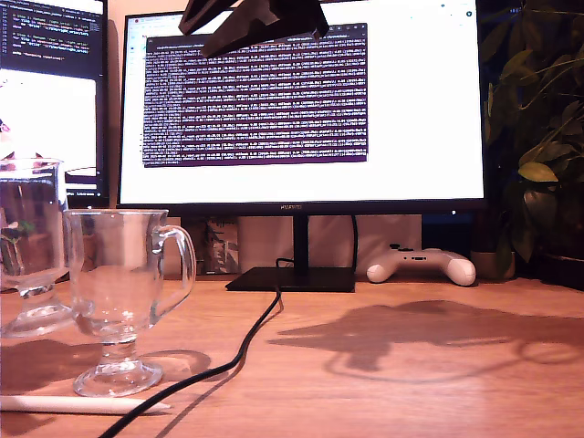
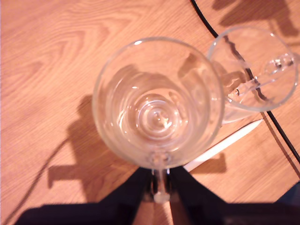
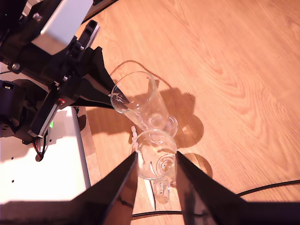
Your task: Pick the small glass cups in front of you with each of your hands, and place them behind the white pen
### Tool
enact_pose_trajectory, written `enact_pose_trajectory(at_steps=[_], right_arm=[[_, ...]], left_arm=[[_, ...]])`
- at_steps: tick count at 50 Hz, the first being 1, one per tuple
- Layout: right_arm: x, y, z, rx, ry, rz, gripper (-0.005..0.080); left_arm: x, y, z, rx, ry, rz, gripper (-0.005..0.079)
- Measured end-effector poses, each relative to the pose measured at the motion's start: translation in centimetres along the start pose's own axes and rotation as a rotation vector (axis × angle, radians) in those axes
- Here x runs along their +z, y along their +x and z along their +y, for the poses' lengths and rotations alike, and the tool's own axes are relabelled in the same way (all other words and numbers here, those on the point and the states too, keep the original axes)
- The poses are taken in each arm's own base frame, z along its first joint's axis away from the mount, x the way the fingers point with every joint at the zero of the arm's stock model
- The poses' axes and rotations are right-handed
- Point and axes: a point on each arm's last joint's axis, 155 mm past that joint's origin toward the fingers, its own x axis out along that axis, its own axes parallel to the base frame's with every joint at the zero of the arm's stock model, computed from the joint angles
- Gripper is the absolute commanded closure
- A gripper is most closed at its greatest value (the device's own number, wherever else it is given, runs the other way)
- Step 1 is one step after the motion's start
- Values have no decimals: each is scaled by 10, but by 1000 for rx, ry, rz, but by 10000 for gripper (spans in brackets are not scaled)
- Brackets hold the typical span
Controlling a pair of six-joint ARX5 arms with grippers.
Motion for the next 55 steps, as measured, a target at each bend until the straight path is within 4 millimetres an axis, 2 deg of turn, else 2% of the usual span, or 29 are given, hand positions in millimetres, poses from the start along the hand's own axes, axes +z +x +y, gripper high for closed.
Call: enact_pose_trajectory(at_steps=[17, 38, 55], right_arm=[[0, 0, 0, 0, 0, 0, 530], [-1, -4, -11, -18, 16, -6, 530], [0, -4, -11, -19, 13, -6, 530]], left_arm=[[-8, 18, 4, -6, -36, 71, 764], [-13, 18, 5, -2, -46, 94, 764], [-16, 21, 6, 4, -51, 112, 764]])
